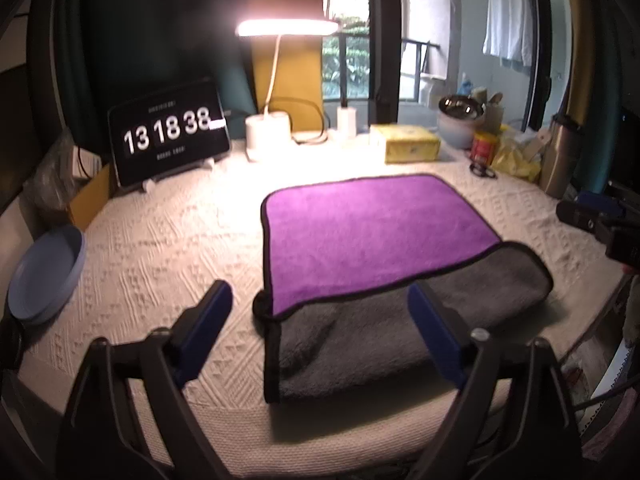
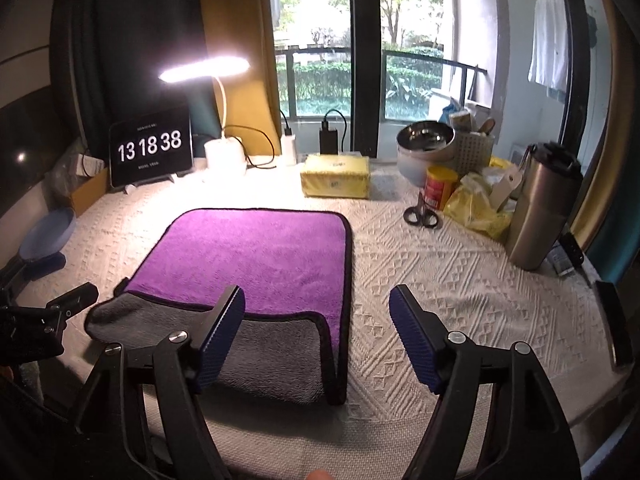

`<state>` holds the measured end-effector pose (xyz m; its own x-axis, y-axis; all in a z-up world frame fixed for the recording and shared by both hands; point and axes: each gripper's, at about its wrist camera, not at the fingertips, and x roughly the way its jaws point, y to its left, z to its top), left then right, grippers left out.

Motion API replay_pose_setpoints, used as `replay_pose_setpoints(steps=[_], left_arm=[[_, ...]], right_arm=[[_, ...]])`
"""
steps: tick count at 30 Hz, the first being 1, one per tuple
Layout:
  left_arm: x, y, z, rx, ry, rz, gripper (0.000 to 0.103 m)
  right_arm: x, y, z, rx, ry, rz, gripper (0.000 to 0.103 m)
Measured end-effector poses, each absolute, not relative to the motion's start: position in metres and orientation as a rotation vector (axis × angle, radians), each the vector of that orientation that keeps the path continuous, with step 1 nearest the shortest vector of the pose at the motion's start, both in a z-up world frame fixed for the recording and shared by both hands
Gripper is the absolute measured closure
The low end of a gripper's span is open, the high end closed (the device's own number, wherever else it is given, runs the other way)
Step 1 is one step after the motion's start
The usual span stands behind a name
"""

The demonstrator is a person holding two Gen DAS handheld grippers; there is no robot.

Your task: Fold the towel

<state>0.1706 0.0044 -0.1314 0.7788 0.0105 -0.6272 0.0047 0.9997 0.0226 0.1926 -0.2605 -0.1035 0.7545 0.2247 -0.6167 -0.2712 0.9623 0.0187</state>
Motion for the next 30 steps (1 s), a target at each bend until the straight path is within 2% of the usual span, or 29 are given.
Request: replay_pose_setpoints(steps=[3, 7, 17, 22, 26, 30], left_arm=[[0.177, 0.007, -0.141, 0.023, 0.706, 0.006, 0.017], [0.185, 0.009, -0.155, 0.022, 0.751, 0.009, 0.027], [0.199, 0.016, -0.18, -0.002, 0.83, 0.012, 0.03], [0.204, 0.021, -0.191, -0.025, 0.87, 0.007, 0.045], [0.204, 0.025, -0.194, -0.034, 0.876, 0.002, 0.052], [0.203, 0.026, -0.196, -0.038, 0.875, -0.011, 0.061]], right_arm=[[0.202, -0.26, -0.115, -0.074, 0.694, 0.283, 0.037], [0.212, -0.26, -0.131, -0.066, 0.738, 0.293, 0.043], [0.228, -0.256, -0.156, -0.07, 0.81, 0.311, 0.054], [0.233, -0.251, -0.166, -0.075, 0.84, 0.317, 0.055], [0.236, -0.249, -0.172, -0.079, 0.858, 0.318, 0.058], [0.239, -0.247, -0.179, -0.085, 0.879, 0.315, 0.071]])
